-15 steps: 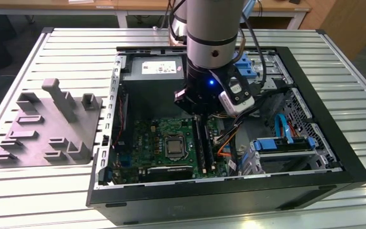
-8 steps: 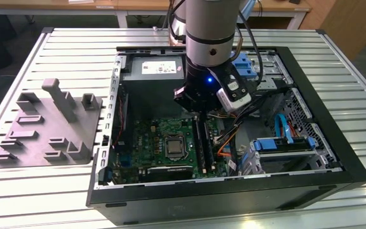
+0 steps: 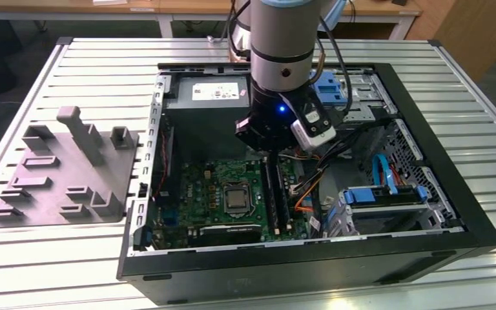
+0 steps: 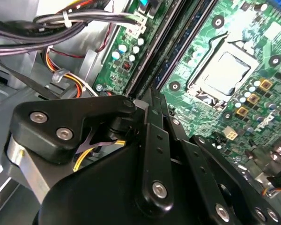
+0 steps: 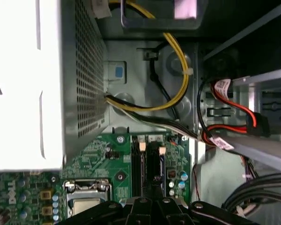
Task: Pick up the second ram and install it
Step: 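Press down the second ram until it locks into place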
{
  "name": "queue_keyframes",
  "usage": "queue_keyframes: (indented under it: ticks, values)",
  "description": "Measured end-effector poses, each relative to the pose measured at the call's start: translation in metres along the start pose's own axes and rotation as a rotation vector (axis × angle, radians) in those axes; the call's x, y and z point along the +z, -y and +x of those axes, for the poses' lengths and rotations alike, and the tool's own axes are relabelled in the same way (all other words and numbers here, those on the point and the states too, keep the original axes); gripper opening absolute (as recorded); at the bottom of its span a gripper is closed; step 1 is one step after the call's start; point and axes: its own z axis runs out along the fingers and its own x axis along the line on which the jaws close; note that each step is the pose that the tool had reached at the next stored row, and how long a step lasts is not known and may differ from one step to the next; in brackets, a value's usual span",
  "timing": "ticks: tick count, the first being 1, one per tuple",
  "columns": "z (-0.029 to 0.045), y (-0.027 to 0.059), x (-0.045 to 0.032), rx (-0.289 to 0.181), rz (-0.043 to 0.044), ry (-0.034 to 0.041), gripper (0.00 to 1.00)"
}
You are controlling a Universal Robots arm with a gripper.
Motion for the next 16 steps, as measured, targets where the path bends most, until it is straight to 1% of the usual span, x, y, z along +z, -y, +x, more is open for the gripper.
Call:
queue_keyframes:
  ticks: [4, 11, 14, 16]
  values:
    - [0.0002, -0.0037, 0.0031, 0.0, -0.0002, 0.0001, 0.1]
    - [0.0003, -0.0038, 0.0032, 0.0, 0.0001, 0.0, 0.1]
    - [0.0005, -0.0038, 0.0057, 0.0, 0.0, 0.0, 0.1]
    - [0.0005, -0.0038, 0.0057, 0.0, 0.0002, -0.0001, 0.1]
